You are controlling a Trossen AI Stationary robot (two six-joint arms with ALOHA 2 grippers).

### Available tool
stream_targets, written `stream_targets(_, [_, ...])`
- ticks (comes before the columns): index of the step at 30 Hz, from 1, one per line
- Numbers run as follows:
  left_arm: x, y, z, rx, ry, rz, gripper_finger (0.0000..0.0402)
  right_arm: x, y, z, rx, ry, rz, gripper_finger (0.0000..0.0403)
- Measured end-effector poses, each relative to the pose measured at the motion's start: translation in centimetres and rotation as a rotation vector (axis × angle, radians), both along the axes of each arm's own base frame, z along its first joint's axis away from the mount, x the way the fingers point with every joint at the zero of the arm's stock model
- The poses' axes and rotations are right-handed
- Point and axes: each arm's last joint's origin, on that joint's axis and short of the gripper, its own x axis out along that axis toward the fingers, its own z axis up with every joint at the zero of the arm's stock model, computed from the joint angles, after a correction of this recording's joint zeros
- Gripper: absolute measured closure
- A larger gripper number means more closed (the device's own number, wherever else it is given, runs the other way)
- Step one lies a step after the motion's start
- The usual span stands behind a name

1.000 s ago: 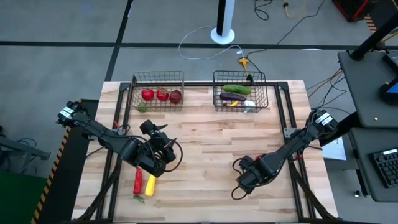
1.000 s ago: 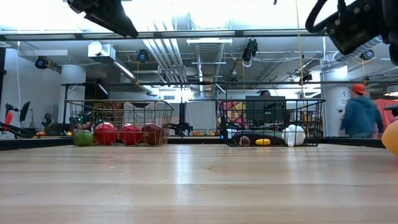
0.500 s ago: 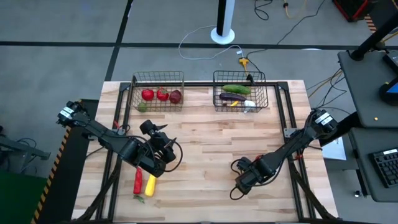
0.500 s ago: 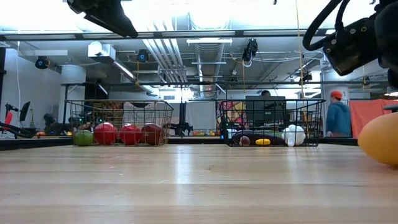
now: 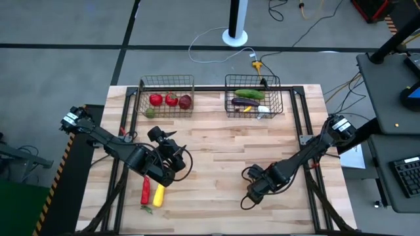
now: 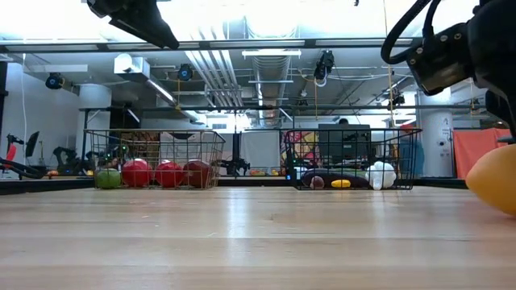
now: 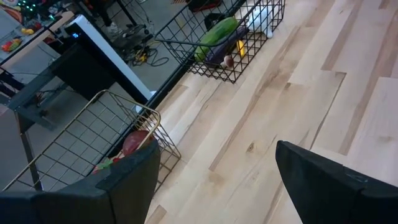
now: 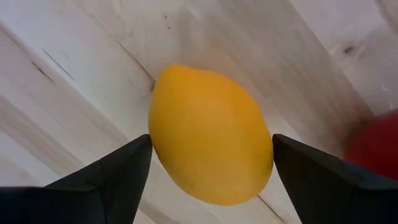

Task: Sort produce into baskets
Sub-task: Put the lemon into the left wire basket

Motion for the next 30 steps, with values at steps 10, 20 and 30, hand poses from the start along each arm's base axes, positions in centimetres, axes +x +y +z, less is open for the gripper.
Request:
stream_targets(10, [0.1,0.0,0.0,-0.023,-0.03,0.014,0.0102,0.2,0.1,-0.2,0.012,-0.04,0.081,0.0117])
stream_targets(20, [0.4,-0.3,-1.3,-0.089,-0.086,0.013,0.0102,0.5,0.2,0.3,-0.011,-0.081,0.167,0.0137])
stream_targets(30, [1.8,-1.8,-3.5,-0.218,-0.062,-0.27,0.0102,4.1,-1.1,4.5,-0.156,-0.394,0.321,0.0136])
